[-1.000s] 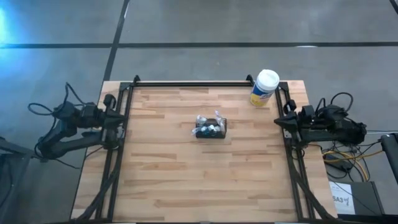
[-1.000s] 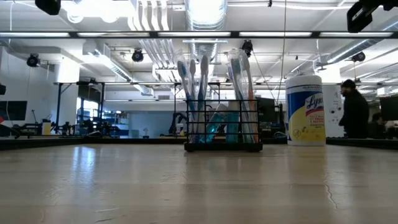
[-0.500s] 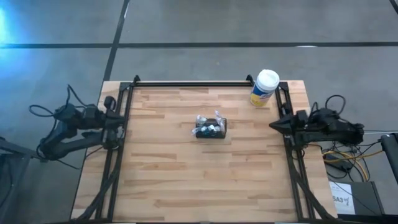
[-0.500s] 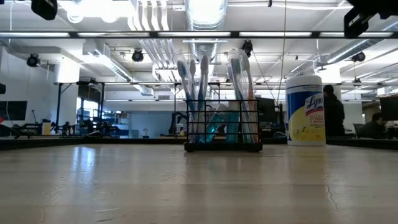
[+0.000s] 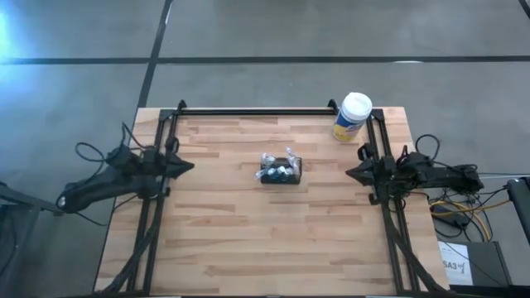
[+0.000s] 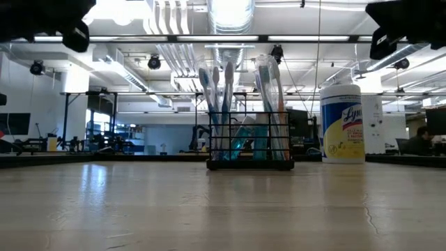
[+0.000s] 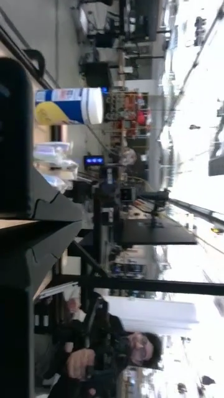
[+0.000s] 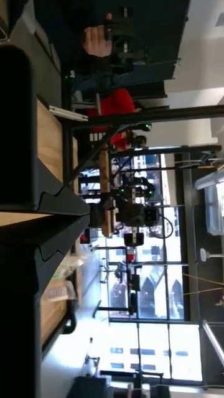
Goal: Pick & Place toothbrushing station
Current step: Return to Home Position
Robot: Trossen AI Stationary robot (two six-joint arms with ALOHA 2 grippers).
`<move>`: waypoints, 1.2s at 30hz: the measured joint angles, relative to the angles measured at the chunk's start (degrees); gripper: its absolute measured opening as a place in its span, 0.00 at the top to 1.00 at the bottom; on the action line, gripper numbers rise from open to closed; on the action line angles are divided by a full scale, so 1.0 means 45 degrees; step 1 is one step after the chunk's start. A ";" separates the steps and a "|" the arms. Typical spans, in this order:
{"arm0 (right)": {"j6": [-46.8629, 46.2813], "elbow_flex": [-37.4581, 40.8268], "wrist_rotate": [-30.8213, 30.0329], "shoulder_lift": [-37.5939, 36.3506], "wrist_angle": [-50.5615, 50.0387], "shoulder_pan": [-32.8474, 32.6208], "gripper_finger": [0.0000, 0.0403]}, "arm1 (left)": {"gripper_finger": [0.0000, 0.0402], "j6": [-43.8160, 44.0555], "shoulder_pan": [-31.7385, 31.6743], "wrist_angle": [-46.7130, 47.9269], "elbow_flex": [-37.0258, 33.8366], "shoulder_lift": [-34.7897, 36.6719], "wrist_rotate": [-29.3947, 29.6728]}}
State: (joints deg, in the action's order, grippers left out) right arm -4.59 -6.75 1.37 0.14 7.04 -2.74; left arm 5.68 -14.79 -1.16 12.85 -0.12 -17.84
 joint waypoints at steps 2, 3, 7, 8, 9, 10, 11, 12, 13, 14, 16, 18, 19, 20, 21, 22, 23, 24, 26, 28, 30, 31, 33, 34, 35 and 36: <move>-0.0233 0.0246 0.0010 -0.0018 0.0181 0.0000 0.98 | 0.99 0.0206 0.0007 -0.1219 -0.0798 0.0005 -0.0051; -0.0316 0.0318 0.0025 -0.0018 0.0244 -0.0003 0.98 | 0.99 0.0247 0.0030 -0.1645 -0.1151 0.0005 -0.0180; -0.0366 0.0734 0.0044 -0.0018 0.0349 -0.0001 0.98 | 0.99 -0.0345 0.0222 -0.2592 -0.2076 0.0005 -0.0463; -0.0371 0.0868 0.0044 -0.0018 0.0518 0.0000 0.98 | 0.99 -0.0629 0.0284 -0.2640 -0.2227 0.0005 -0.0462; -0.0393 0.1006 0.0049 -0.0018 0.0799 -0.0005 0.98 | 1.00 -0.0852 0.0350 -0.2635 -0.2373 0.0005 -0.0452; -0.0442 0.1142 0.0045 -0.0018 0.1012 -0.0004 0.98 | 0.99 -0.0976 0.0425 -0.2588 -0.2475 0.0005 -0.0359; -0.0490 0.1254 0.0044 -0.0018 0.1055 -0.0002 0.98 | 0.99 -0.1046 0.0496 -0.2568 -0.2557 0.0005 -0.0257; -0.0545 0.1366 0.0044 -0.0018 0.1086 -0.0002 0.98 | 0.99 -0.1123 0.0572 -0.2559 -0.2641 0.0005 -0.0080; -0.0599 0.1397 0.0037 -0.0015 0.0917 0.0000 0.98 | 0.99 -0.1195 0.0647 -0.2506 -0.2721 0.0005 0.0126; -0.0603 0.1397 0.0034 0.0003 0.0828 -0.0001 0.98 | 1.00 -0.1226 0.0714 -0.2367 -0.2742 0.0005 0.0275; -0.0609 0.1392 0.0034 0.0078 0.0822 0.0000 0.98 | 1.00 -0.1291 0.0871 -0.1860 -0.2741 -0.0042 0.0784; -0.0557 0.1392 0.0034 0.0081 0.0789 -0.0005 0.98 | 1.00 -0.1280 0.1057 -0.1143 -0.2741 -0.0049 0.1393; -0.0521 0.1392 0.0014 0.0098 0.0757 -0.0003 0.98 | 1.00 -0.1321 0.1152 -0.0788 -0.2741 -0.0049 0.1591; -0.0399 0.1392 -0.0005 0.0087 0.0756 -0.0005 0.98 | 1.00 -0.1453 0.1269 -0.0414 -0.2741 -0.0049 0.1661; -0.0249 0.1392 -0.0010 0.0074 0.0741 0.0000 0.98 | 1.00 -0.1611 0.1390 -0.0277 -0.2746 -0.0049 0.1688; -0.0095 0.1392 -0.0010 0.0075 0.0715 -0.0005 0.98 | 1.00 -0.1720 0.1524 -0.0252 -0.2746 -0.0066 0.1709; 0.0044 0.1392 -0.0010 0.0089 0.0663 0.0000 0.98 | 1.00 -0.1805 0.1655 -0.0255 -0.2746 -0.0090 0.1719; 0.0131 0.1392 -0.0020 0.0104 0.0597 -0.0005 0.98 | 1.00 -0.1902 0.1786 -0.0265 -0.2746 -0.0094 0.1716; 0.0208 0.1392 -0.0108 0.0128 0.0508 -0.0005 0.98 | 1.00 -0.1968 0.2020 -0.0255 -0.2746 -0.0068 0.1704; 0.0204 0.1392 -0.0259 0.0123 0.0342 -0.0005 0.98 | 1.00 -0.1959 0.2175 -0.0229 -0.2746 -0.0067 0.1704; 0.0193 0.1392 -0.0339 0.0125 -0.0112 -0.0004 0.98 | 1.00 -0.1911 0.2288 -0.0177 -0.2746 -0.0073 0.1719; 0.0187 0.1392 -0.0340 0.0154 -0.0312 -0.0001 0.98 | 1.00 -0.1911 0.2324 -0.0168 -0.2746 -0.0073 0.1765; 0.0143 0.1392 -0.0340 0.0196 -0.0407 0.0000 0.98 | 1.00 -0.1798 0.2361 -0.0144 -0.2756 -0.0073 0.1996; 0.0115 0.1392 -0.0340 0.0215 -0.0402 -0.0005 0.98 | 1.00 -0.1741 0.2361 -0.0131 -0.2756 -0.0073 0.2024; 0.0065 0.1392 -0.0340 0.0225 -0.0383 -0.0005 0.98 | 1.00 -0.1670 0.2361 -0.0099 -0.2756 -0.0073 0.2042; 0.0015 0.1392 -0.0340 0.0221 -0.0386 -0.0003 0.98 | 1.00 -0.1613 0.2361 -0.0082 -0.2756 -0.0073 0.2048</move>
State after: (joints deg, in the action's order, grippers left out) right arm -4.53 -0.49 -0.16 1.13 5.30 -2.76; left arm -1.58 -4.16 -1.53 0.45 -0.45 -8.62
